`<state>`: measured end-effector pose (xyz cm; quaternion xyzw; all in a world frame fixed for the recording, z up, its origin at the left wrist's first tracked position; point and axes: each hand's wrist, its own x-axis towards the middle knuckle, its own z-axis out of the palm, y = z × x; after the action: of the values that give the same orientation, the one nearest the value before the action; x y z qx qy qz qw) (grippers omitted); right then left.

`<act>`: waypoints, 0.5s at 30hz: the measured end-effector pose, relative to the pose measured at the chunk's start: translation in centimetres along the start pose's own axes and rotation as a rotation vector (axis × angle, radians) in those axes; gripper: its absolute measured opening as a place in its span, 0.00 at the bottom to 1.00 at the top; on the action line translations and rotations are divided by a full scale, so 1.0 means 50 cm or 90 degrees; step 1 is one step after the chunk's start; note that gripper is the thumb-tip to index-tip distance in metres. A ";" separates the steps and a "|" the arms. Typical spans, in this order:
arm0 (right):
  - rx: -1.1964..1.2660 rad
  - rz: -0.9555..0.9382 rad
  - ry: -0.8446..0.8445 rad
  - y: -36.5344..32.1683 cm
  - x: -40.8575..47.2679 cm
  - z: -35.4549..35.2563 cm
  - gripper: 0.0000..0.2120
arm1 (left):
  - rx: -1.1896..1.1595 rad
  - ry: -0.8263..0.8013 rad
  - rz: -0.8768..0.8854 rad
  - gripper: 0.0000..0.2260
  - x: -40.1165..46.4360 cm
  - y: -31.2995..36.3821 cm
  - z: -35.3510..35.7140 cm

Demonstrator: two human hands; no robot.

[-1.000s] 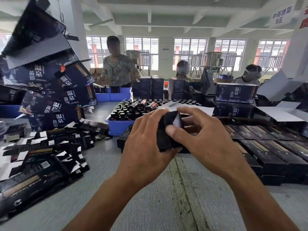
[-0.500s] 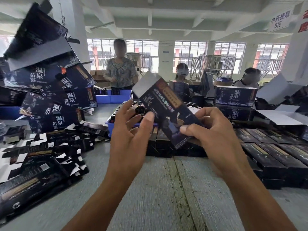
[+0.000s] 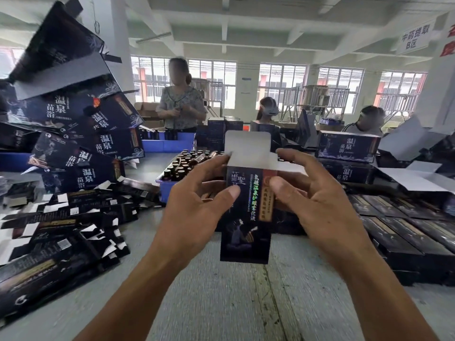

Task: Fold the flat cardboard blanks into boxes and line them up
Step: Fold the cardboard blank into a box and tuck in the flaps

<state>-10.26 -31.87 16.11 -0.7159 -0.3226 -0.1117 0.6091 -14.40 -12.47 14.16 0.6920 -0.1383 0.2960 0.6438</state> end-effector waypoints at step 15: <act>-0.009 -0.028 -0.039 0.013 -0.002 -0.007 0.16 | -0.031 -0.086 -0.022 0.15 0.003 0.004 -0.013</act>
<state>-9.83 -32.27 15.61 -0.7158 -0.3560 -0.1057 0.5914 -14.55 -11.86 14.38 0.6968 -0.1767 0.2338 0.6547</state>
